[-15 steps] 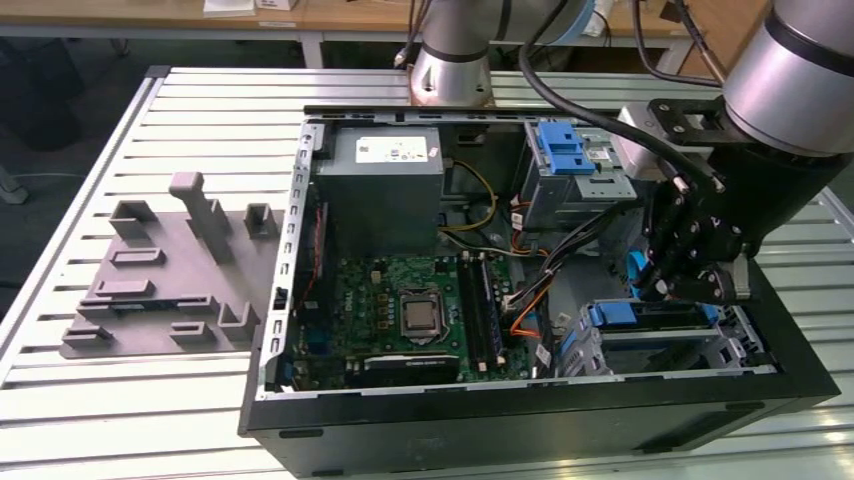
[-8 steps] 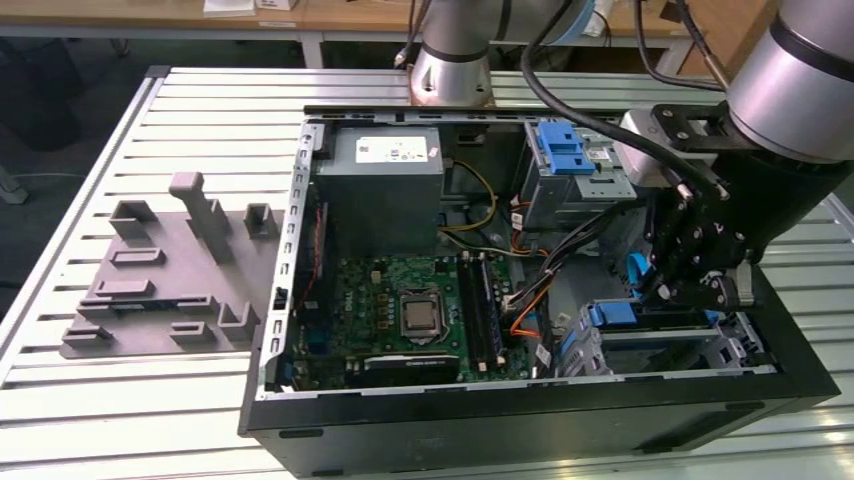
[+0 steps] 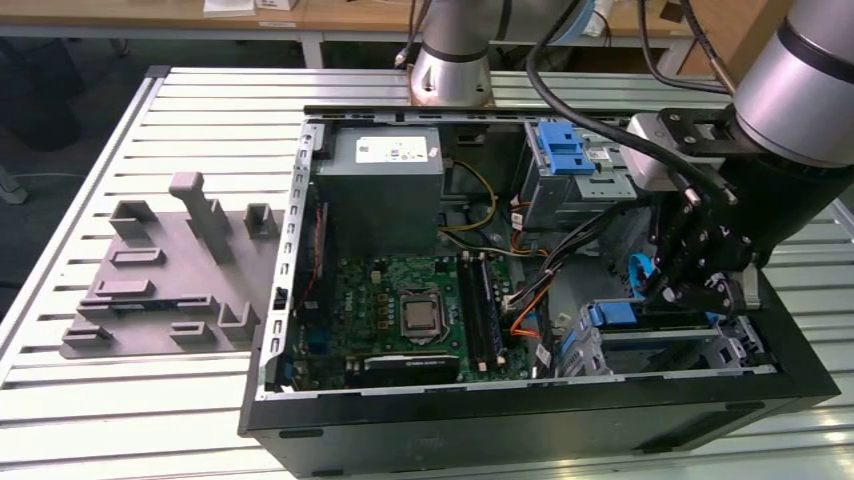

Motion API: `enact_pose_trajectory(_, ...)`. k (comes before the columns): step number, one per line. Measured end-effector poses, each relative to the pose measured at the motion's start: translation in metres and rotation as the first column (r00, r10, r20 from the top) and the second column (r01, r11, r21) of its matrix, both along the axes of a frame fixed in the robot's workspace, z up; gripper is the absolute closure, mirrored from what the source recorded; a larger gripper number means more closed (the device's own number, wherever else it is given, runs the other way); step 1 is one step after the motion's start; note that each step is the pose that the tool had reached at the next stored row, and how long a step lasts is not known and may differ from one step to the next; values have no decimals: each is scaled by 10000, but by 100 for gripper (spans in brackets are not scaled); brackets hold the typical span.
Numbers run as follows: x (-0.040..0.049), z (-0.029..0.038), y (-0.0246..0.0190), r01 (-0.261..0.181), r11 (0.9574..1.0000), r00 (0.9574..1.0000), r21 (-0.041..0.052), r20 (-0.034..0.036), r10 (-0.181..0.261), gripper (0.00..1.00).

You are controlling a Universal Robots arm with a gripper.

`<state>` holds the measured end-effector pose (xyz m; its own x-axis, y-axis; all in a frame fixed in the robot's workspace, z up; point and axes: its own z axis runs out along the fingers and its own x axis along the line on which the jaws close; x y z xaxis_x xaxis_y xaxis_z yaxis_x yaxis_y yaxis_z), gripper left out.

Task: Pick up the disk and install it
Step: 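Insert the second disk wire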

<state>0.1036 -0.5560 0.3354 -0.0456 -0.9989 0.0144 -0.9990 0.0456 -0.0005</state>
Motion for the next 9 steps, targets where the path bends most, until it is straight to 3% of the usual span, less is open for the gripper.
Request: enact_pose_trajectory(9, 1, -19, -6, 0, 10000, 10000, -1, 0, 0, 84)
